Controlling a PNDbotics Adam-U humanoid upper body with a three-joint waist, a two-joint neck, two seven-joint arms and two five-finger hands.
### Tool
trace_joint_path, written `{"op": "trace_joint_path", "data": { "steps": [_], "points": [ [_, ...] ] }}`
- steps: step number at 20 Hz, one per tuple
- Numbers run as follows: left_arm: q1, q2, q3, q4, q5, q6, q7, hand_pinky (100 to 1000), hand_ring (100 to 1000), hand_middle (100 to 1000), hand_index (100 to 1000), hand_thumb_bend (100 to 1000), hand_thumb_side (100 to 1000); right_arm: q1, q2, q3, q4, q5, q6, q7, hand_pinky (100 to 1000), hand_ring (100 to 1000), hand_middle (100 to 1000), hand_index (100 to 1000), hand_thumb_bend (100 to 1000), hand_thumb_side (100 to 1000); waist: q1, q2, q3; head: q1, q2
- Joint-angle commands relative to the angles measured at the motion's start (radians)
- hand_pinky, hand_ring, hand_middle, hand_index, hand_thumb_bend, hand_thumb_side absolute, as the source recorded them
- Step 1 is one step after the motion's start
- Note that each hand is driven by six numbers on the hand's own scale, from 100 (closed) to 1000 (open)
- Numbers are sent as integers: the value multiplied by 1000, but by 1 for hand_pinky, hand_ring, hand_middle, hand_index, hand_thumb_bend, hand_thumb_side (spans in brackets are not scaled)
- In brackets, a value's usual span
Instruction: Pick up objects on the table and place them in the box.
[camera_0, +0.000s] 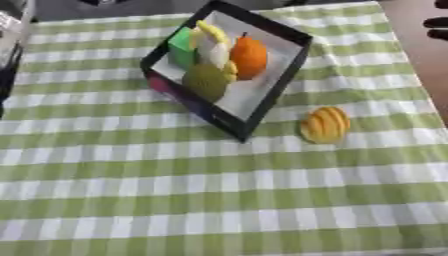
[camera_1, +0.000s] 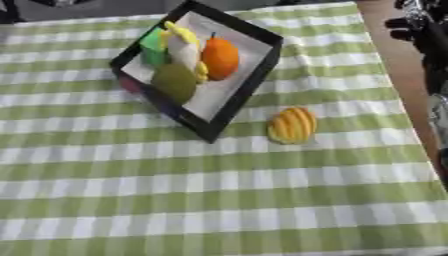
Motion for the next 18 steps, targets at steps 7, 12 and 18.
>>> {"op": "trace_joint_path", "data": {
  "steps": [7,12,18],
  "points": [
    [188,14,239,-244,142,98,144,722,650,669,816,640,382,-15,-72,-12,-38,4,-20,6,786,717,763,900,100,576,-32,-20,30,-35,-12],
    [315,-72,367,-371,221,119,223,727,656,671,820,660,401,-20,-133,16,-63,48,-33,58,795,731,770,898,100,513,-41,-9,34,-36,-20],
    [620,-90,300,-509,752,-102,801,727,659,679,833,649,408,-50,-247,86,-109,161,-76,206,818,766,790,896,100,340,-40,-10,9,-11,-17]
  ]
}}
